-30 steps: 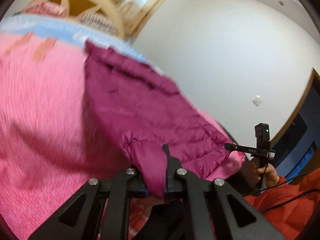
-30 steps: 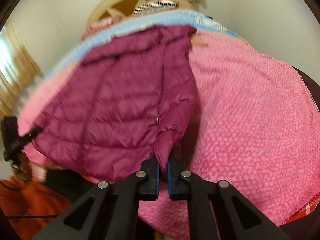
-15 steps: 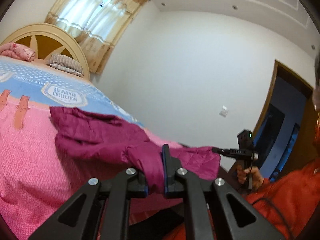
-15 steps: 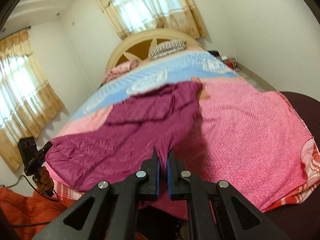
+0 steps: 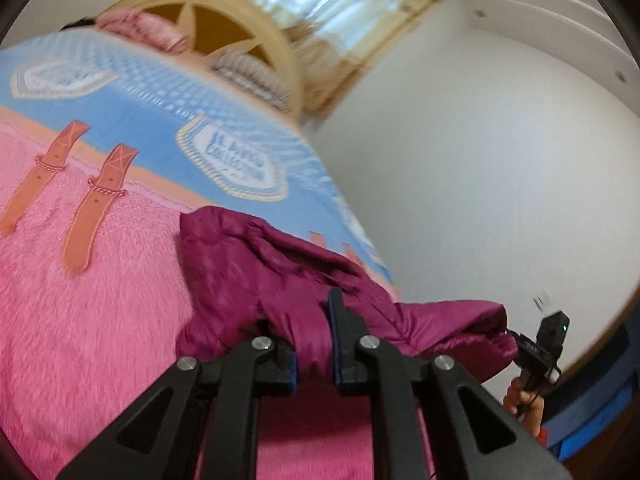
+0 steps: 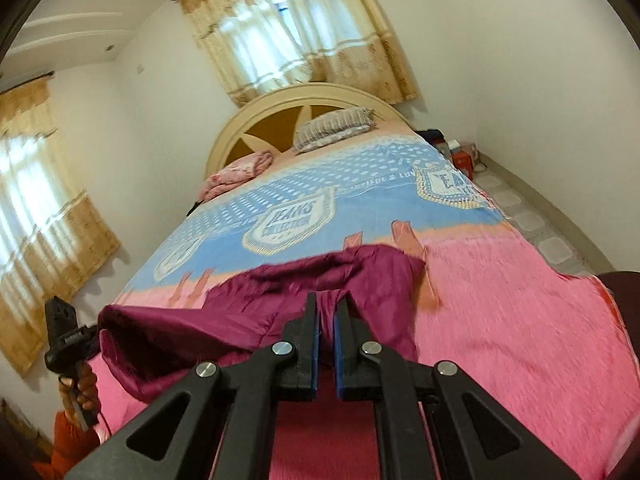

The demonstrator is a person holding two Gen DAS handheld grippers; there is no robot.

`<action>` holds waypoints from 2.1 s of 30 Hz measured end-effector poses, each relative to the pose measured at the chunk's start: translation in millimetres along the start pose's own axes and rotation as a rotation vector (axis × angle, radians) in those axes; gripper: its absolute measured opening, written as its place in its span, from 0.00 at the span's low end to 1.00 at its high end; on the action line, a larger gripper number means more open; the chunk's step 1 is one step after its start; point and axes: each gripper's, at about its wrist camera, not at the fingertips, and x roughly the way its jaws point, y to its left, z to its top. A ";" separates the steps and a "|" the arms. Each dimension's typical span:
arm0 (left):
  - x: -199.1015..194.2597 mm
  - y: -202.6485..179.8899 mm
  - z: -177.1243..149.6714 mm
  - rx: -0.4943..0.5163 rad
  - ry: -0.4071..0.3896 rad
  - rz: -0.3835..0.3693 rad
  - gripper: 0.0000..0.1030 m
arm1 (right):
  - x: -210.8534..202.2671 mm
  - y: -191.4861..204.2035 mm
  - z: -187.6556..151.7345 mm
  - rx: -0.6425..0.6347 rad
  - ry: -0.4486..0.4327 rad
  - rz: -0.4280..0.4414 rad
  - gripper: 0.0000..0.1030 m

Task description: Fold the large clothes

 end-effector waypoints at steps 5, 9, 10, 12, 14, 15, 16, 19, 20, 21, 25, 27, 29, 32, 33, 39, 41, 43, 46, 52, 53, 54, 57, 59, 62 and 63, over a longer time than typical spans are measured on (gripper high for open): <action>57.7 14.5 42.3 -0.006 0.015 0.097 0.14 | 78.7 -16.1 39.8 0.050 0.027 -0.060 0.04; 99.5 27.3 65.1 -0.022 0.047 0.163 0.14 | 139.9 -34.4 59.6 0.092 0.053 -0.115 0.04; 111.7 34.4 71.5 -0.026 0.058 0.181 0.14 | 157.6 -39.5 62.2 0.102 0.065 -0.130 0.04; 132.8 45.8 81.6 -0.032 0.082 0.222 0.14 | 187.5 -49.9 63.7 0.123 0.087 -0.155 0.04; 153.0 57.1 88.8 -0.040 0.094 0.257 0.14 | 215.2 -61.5 61.8 0.137 0.103 -0.182 0.05; 162.2 63.3 90.4 -0.046 0.100 0.278 0.14 | 228.1 -66.8 60.2 0.146 0.109 -0.189 0.05; 166.7 66.3 91.9 -0.050 0.105 0.290 0.15 | 237.6 -70.7 57.2 0.157 0.111 -0.192 0.05; 186.5 82.6 89.6 -0.090 0.139 0.348 0.17 | 271.9 -82.7 47.6 0.171 0.127 -0.205 0.05; 193.3 89.3 87.2 -0.109 0.156 0.349 0.17 | 279.6 -84.5 44.7 0.173 0.127 -0.205 0.05; 197.8 97.5 83.3 -0.131 0.170 0.345 0.17 | 287.1 -87.2 40.3 0.183 0.128 -0.201 0.07; 195.6 126.3 76.5 -0.259 0.167 0.227 0.18 | 300.7 -106.6 26.1 0.247 0.129 -0.165 0.15; 187.5 146.2 78.7 -0.373 0.168 0.114 0.20 | 305.1 -120.1 22.8 0.312 0.129 -0.121 0.16; 177.1 158.2 83.5 -0.460 0.163 0.051 0.26 | 302.7 -138.5 19.2 0.413 0.120 -0.059 0.17; 135.2 149.3 97.3 -0.424 0.052 0.165 0.73 | 287.0 -172.1 15.1 0.595 0.077 0.004 0.29; 125.3 143.3 100.9 -0.389 0.023 0.204 0.86 | 274.3 -181.1 16.0 0.640 0.034 0.016 0.30; 95.6 70.4 110.0 -0.064 -0.056 0.415 0.87 | 190.2 -139.5 52.5 0.363 -0.122 -0.237 0.30; 117.2 38.6 101.2 0.067 -0.015 0.451 0.87 | 191.5 -98.4 62.4 0.204 -0.078 -0.216 0.30; 147.2 8.5 86.4 0.169 0.025 0.466 0.87 | 206.4 -46.4 66.0 0.055 -0.018 -0.156 0.30; 189.9 -16.0 59.6 0.236 0.044 0.518 0.88 | 242.0 17.2 57.3 -0.064 0.058 -0.033 0.30; 238.0 -15.2 53.9 0.229 0.057 0.596 0.88 | 327.6 82.6 25.9 -0.263 0.195 -0.122 0.30; 242.8 -11.6 56.9 0.225 0.056 0.607 0.88 | 334.7 77.6 21.8 -0.257 0.195 -0.143 0.30; 246.4 -6.4 57.2 0.217 0.058 0.619 0.88 | 344.5 70.4 17.4 -0.240 0.206 -0.153 0.30; 255.6 11.4 52.2 0.157 0.071 0.614 0.88 | 359.1 50.5 2.6 -0.171 0.229 -0.118 0.30; 257.5 15.8 45.9 0.138 0.055 0.590 0.88 | 364.2 43.2 -1.9 -0.146 0.222 -0.090 0.30; 257.2 17.0 34.4 0.155 0.013 0.567 0.91 | 366.8 40.6 -5.6 -0.140 0.224 -0.076 0.30; 258.5 18.7 33.0 0.154 0.012 0.566 0.91 | 367.4 41.3 -6.3 -0.139 0.229 -0.071 0.29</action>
